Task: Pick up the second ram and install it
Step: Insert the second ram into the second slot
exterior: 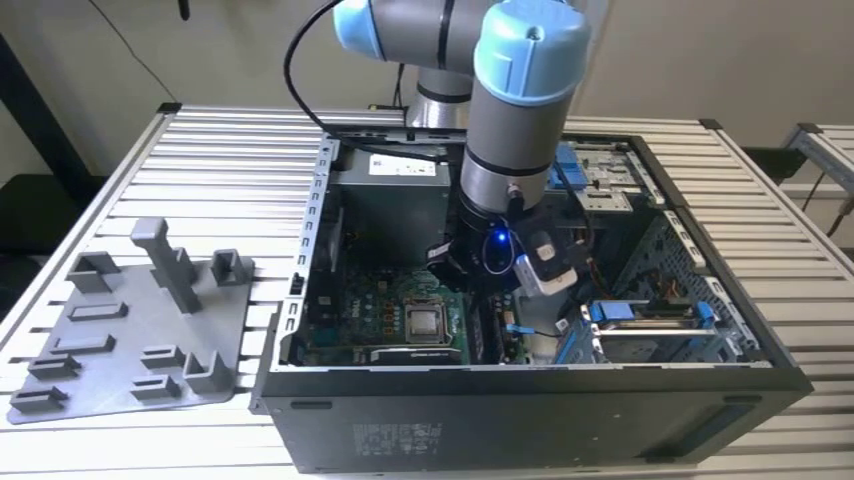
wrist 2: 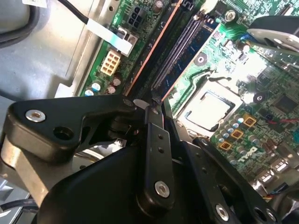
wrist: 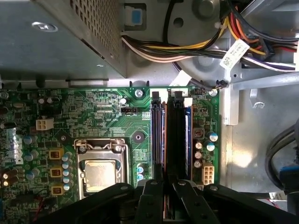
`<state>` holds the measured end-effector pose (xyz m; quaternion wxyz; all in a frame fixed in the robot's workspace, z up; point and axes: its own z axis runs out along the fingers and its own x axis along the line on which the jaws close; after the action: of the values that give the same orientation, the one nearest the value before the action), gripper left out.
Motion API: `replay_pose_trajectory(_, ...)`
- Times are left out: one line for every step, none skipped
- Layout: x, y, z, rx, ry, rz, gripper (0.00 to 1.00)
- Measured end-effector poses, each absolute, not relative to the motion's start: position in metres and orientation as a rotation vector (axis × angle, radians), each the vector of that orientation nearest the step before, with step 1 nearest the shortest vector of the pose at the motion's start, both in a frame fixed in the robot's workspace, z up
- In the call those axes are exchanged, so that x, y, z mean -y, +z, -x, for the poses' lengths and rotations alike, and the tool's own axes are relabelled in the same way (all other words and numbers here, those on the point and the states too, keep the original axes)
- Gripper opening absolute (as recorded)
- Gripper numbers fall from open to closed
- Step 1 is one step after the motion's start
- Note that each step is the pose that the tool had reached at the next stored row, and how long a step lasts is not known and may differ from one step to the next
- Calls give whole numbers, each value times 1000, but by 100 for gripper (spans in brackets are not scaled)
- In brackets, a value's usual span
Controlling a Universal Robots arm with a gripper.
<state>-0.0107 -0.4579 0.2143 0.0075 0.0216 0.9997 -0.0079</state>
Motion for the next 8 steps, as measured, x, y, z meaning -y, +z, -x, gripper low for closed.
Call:
replay_pose_trajectory(458,214,11,-3126,-25,-67,15)
replay_pose_trajectory(457,214,11,-3126,-26,-68,15)
replay_pose_trajectory(457,214,11,-3126,-27,-67,15)
replay_pose_trajectory(457,214,11,-3126,-28,-67,15)
replay_pose_trajectory(456,214,11,-3126,-27,-67,15)
replay_pose_trajectory(456,214,11,-3125,-28,-67,15)
replay_pose_trajectory(456,214,11,-3125,-28,-68,15)
replay_pose_trajectory(456,214,11,-3126,-29,-67,15)
